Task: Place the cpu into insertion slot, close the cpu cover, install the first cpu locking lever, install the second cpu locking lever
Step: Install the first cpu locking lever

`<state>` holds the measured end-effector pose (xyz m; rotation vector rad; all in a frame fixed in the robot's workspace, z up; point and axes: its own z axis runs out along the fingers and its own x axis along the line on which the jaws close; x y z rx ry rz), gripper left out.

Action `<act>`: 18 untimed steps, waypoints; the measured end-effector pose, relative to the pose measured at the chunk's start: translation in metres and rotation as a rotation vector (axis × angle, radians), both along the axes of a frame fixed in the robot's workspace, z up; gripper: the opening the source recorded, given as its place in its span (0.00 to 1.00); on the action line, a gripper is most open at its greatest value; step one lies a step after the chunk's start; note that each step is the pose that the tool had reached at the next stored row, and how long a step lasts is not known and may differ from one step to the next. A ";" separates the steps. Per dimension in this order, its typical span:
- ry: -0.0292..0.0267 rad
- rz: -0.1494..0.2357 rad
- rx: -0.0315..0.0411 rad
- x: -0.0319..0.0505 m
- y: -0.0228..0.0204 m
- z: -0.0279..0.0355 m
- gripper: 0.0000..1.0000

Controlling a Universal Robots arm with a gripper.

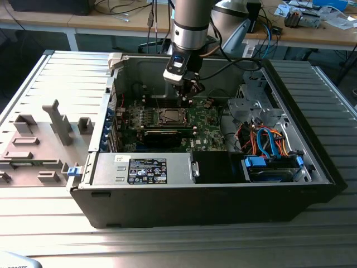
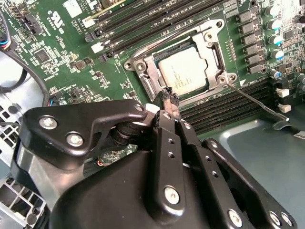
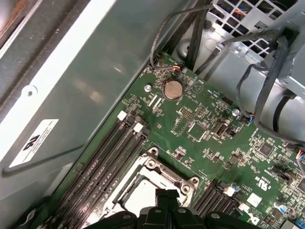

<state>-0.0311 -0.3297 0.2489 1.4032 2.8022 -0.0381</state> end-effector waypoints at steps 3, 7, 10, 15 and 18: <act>0.0000 0.026 0.0000 0.0000 0.0000 0.0000 0.11; 0.0000 0.055 0.0000 0.0000 0.0000 0.0000 0.11; 0.0000 0.075 0.0000 0.0000 0.0000 0.0000 0.11; 0.0000 0.108 0.0000 0.0000 0.0000 0.0000 0.11; 0.0000 0.128 0.0001 0.0000 0.0000 0.0000 0.11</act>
